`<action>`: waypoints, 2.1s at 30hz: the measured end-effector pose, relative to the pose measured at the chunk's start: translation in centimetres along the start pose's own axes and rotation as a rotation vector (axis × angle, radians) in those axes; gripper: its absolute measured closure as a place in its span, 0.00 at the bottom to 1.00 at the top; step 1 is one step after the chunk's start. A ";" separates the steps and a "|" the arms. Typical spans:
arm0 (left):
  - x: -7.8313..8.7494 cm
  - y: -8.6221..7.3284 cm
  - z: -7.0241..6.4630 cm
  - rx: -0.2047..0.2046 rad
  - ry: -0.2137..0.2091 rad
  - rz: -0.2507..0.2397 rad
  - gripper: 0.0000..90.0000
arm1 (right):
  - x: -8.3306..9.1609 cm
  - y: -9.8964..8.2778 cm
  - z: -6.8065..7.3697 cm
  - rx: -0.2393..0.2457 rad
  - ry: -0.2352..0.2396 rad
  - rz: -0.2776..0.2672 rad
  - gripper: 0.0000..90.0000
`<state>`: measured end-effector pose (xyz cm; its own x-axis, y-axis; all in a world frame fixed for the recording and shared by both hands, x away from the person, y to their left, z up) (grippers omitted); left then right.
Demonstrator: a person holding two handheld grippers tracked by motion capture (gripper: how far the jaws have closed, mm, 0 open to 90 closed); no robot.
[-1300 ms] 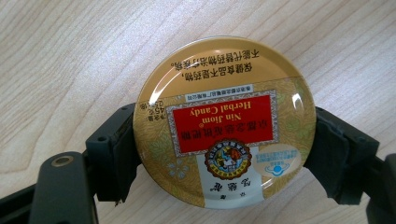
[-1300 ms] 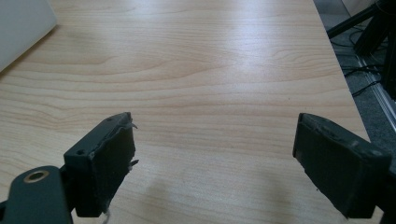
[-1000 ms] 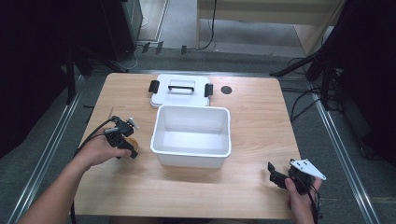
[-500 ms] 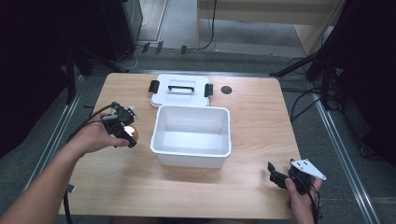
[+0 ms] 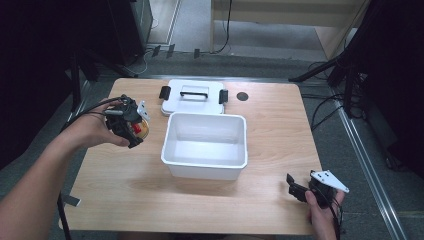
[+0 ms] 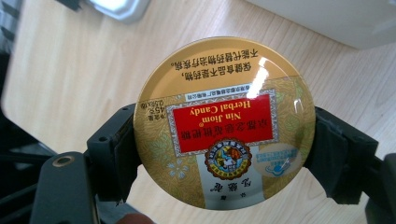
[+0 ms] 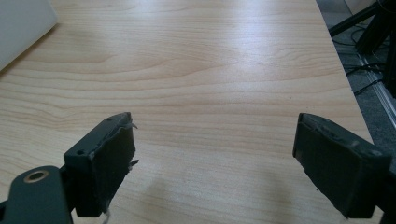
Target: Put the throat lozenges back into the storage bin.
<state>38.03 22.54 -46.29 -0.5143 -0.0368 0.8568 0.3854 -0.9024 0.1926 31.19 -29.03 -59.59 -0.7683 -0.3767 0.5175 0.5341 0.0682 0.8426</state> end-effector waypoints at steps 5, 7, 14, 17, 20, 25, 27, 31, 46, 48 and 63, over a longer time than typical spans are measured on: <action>1.1 0.6 0.5 -0.045 0.011 -0.018 0.23 | 0.0 0.0 0.0 0.002 0.001 0.001 0.15; 1.6 1.0 0.5 -0.070 0.010 -0.026 0.23 | 0.0 0.0 0.0 0.003 0.002 0.002 0.15; 2.8 3.1 0.0 -0.085 -0.001 -0.080 0.23 | 0.0 0.0 0.0 0.005 0.002 0.004 0.15; 2.9 3.8 -0.3 -0.109 0.001 -0.083 0.23 | 0.0 0.0 0.0 0.005 0.002 0.004 0.15; 2.8 4.8 -0.6 -0.124 -0.007 -0.091 0.23 | 0.0 0.0 0.0 0.002 0.002 0.007 0.15; 2.6 6.0 -1.2 -0.137 -0.022 -0.115 0.23 | -0.1 0.0 0.1 0.001 0.004 0.009 0.15; 2.5 6.3 -1.5 -0.146 -0.031 -0.111 0.23 | -0.1 0.0 0.1 0.000 0.004 0.008 0.15; 2.3 7.2 -2.1 -0.158 -0.043 -0.115 0.23 | -0.1 -0.1 0.1 -0.006 0.007 0.010 0.15; 1.0 9.5 -3.9 -0.188 -0.088 -0.131 0.23 | -0.1 -0.1 0.1 -0.008 0.008 0.013 0.15; 0.8 9.7 -4.2 -0.192 -0.095 -0.130 0.23 | -0.1 -0.1 0.0 -0.006 0.009 0.012 0.15; -1.6 10.1 -5.5 -0.194 -0.137 -0.124 0.23 | -0.1 -0.1 0.0 -0.005 0.012 0.016 0.15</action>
<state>38.53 11.09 -48.30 -0.4347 0.1261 0.8917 0.1652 -0.9622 0.2166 31.25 -28.94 -59.73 -0.7556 -0.3864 0.5289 0.5477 0.0701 0.8337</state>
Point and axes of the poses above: each handheld gripper's, and its own axes: x roughly backward along the jaws, y roughly out of its top, z roughly to its left, the point moved 9 cm from there along -x, roughly forward along the jaws, and after that the axes turned 11 degrees about y, right-handed, at the moved point
